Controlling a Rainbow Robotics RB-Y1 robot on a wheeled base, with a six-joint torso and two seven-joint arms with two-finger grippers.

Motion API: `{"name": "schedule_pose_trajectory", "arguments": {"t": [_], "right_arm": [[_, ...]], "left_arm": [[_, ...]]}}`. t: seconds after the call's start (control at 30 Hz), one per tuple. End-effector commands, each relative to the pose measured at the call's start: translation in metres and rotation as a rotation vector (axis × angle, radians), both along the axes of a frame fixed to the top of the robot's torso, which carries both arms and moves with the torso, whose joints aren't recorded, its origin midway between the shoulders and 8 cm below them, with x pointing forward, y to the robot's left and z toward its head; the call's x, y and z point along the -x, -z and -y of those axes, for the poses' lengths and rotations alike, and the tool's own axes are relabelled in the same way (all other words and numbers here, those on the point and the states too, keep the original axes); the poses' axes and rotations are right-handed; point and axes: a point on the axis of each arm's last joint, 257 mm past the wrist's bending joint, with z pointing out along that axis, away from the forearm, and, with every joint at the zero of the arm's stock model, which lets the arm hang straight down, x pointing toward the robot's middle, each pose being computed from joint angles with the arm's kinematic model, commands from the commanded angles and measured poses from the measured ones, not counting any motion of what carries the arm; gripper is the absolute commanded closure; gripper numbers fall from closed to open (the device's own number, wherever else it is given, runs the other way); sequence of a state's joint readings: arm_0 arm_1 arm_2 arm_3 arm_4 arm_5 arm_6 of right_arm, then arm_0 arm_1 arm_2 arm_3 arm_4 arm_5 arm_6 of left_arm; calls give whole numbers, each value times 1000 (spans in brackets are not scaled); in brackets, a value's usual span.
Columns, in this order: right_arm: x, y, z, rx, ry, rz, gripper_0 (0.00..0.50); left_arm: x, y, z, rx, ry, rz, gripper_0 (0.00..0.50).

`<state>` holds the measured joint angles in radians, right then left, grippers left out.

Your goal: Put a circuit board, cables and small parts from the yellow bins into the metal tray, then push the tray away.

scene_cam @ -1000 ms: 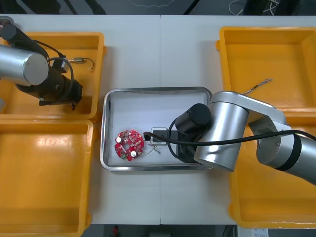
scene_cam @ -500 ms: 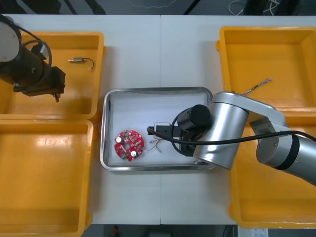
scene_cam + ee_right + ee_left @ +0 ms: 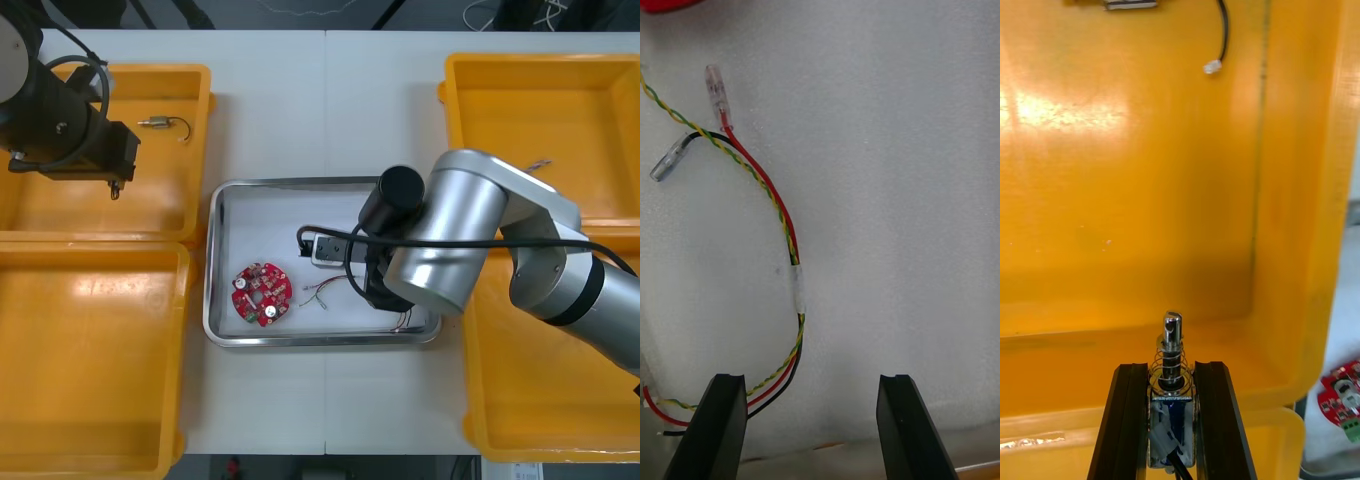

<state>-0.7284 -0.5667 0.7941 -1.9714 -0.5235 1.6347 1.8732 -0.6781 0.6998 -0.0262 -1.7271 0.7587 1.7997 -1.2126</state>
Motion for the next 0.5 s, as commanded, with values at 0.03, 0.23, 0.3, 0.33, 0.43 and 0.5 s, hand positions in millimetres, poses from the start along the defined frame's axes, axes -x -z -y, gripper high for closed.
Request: {"name": "schedule_pose_trajectory", "arguments": {"t": [0.03,0.23,0.3,0.33,0.43,0.5], "right_arm": [[2,-39,-13,-81,11,-3,0],[5,-76,13,-94,93,-2,0],[3,-94,19,-120,112,23,0],[2,-100,20,-132,114,33,0],[-4,-124,23,-187,130,82,0],[-10,-140,28,-226,149,114,0]], "left_arm": [[1,-35,23,15,-32,69,498],[12,-35,63,38,-6,61,498],[15,-33,81,49,1,51,498],[16,-32,87,51,4,50,498],[18,-28,110,58,15,41,497],[19,-24,128,64,16,39,497]]}}
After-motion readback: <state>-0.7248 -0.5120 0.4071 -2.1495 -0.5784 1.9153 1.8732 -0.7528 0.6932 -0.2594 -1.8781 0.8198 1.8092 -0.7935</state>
